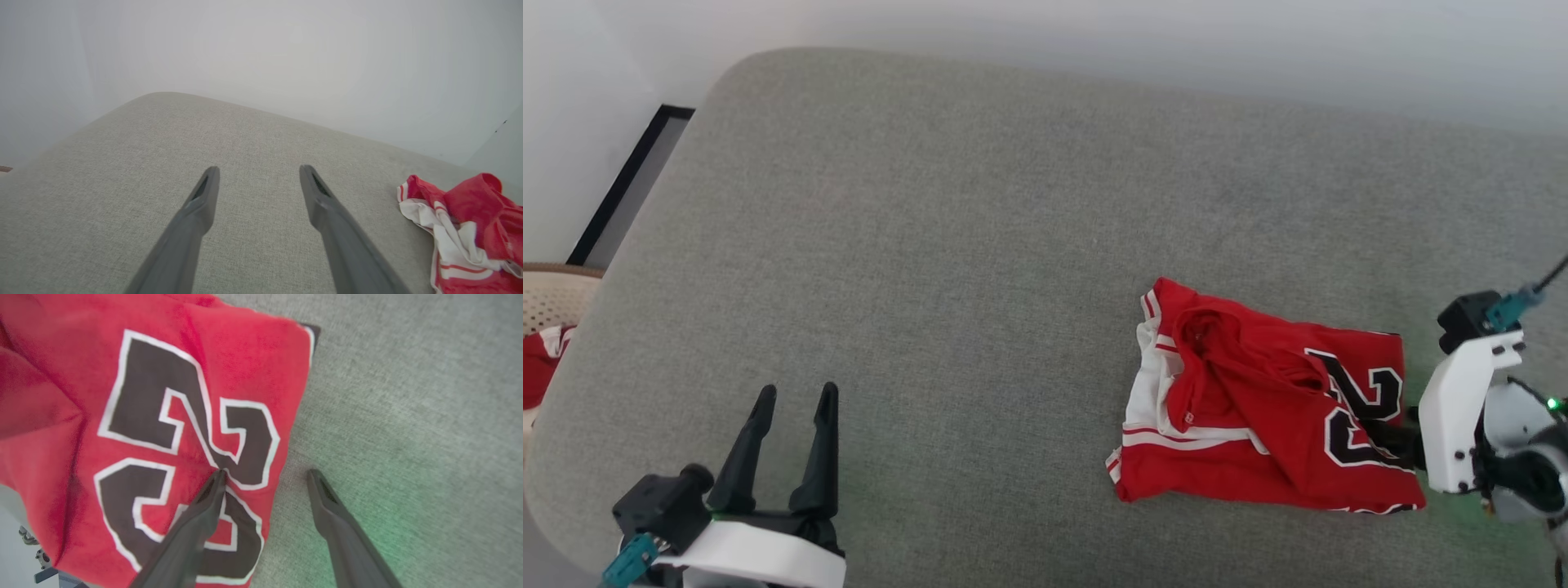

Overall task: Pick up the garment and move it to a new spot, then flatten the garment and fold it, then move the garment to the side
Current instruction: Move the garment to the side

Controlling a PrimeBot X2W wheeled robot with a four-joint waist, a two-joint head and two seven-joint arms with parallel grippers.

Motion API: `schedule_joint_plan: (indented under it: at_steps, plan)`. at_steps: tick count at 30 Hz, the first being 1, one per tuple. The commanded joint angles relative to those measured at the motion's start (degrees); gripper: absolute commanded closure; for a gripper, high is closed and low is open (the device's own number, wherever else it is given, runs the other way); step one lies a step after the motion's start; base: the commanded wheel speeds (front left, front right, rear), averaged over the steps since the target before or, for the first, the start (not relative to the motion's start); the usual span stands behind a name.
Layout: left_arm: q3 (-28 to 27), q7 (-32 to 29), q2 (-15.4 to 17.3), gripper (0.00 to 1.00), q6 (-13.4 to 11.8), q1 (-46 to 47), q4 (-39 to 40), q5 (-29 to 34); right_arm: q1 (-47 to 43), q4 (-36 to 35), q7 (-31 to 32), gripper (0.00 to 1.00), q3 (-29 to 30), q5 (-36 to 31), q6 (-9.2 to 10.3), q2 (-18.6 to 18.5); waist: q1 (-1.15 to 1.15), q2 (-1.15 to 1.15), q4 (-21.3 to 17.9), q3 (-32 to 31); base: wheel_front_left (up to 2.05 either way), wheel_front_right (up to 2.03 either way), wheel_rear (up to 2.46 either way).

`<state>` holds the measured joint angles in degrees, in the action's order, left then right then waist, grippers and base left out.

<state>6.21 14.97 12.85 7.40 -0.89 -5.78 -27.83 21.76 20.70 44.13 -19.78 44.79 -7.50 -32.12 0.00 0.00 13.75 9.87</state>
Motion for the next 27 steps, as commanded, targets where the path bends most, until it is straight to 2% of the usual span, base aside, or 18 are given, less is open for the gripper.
schedule_joint_plan:
  at_steps: [1, 5, 7, 14, 27]
  plan:
    - [0.39, 0.29, 0.01, 0.0, 0.09, 1.3, -0.21, -0.4, 0.16, 1.5, 3.12, 0.0, -0.79, -0.23, 0.02, 0.78, 0.0, 0.0, 0.73, 1.04, 0.0, 0.0, 0.0]
    - [0.99, 0.29, -0.01, 0.0, 0.09, 2.32, -0.65, -0.76, 0.61, 4.1, 9.64, 0.0, -1.73, -0.35, 0.02, 3.09, 0.0, 0.0, 1.27, 2.11, 0.0, 0.0, 0.0]
    - [1.08, 0.29, 0.0, 0.0, 0.09, 2.89, -0.79, -1.01, 0.96, 3.87, 10.93, 1.0, -2.06, -0.81, 0.01, 3.63, 0.0, 0.0, 1.4, 2.46, 0.0, 0.0, 0.0]
    - [-0.26, 0.29, 0.72, 0.0, 0.09, 3.97, -0.94, -2.28, 3.83, 0.15, 10.43, 1.0, 2.75, -1.19, 0.07, 4.02, 0.0, 0.0, 0.19, 3.15, 0.0, 0.0, 0.0]
    - [0.37, 0.29, 2.67, 0.0, 0.09, 9.01, 2.41, -1.03, 5.15, -9.29, 11.37, 1.0, 12.18, -4.23, 0.06, 1.83, 0.0, 0.0, -5.33, 4.53, 0.0, 0.0, 0.0]
